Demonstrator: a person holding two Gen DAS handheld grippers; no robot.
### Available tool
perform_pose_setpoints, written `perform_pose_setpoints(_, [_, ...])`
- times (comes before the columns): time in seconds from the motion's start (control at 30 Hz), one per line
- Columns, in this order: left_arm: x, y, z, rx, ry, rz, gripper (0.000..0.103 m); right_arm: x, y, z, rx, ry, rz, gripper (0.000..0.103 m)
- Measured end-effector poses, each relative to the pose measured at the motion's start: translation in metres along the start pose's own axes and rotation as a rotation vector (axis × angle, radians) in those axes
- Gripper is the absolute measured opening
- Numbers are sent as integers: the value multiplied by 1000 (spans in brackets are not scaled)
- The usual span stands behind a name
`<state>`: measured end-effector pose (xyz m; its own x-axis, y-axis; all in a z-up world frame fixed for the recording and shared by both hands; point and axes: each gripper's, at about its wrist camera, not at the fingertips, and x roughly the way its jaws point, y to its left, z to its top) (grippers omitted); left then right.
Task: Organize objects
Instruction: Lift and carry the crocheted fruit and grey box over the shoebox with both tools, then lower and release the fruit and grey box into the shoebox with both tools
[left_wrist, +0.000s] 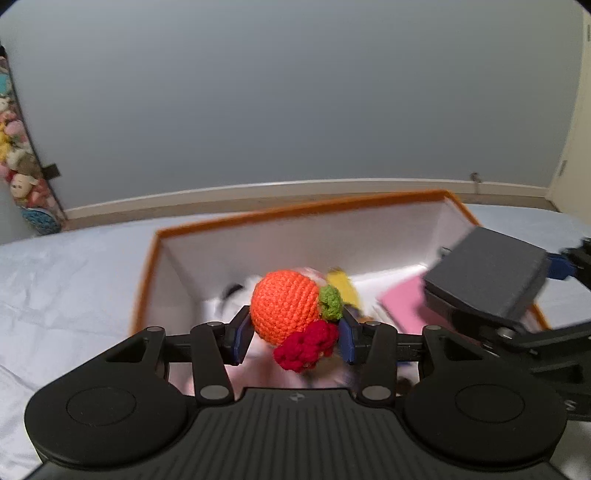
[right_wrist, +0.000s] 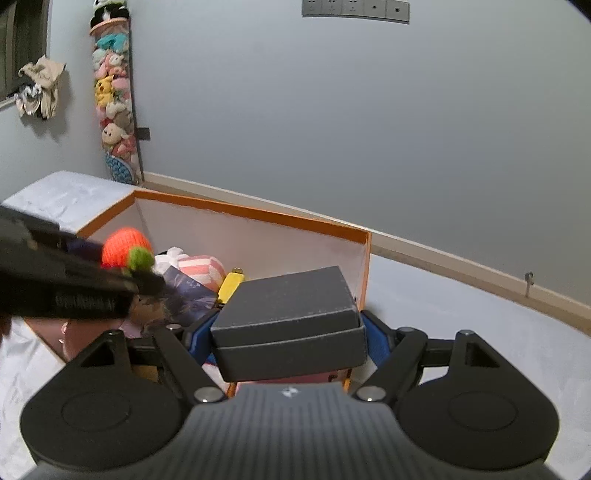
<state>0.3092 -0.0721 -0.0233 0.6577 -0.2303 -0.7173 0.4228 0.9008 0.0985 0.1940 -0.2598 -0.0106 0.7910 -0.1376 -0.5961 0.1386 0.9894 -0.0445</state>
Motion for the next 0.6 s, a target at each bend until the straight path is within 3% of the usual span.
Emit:
perform_pose_setpoints(0.23, [24,30,18,43,58,91,53,11,15,11,-96,6,16,79])
perform_pose_setpoints(0.47, [53,30,16,124,147,114,53,43,16,19,-89,116,25,79])
perform_pose_setpoints(0.6, [62,24,15,187,166,167,53,54,15,18,-89,152,8,80])
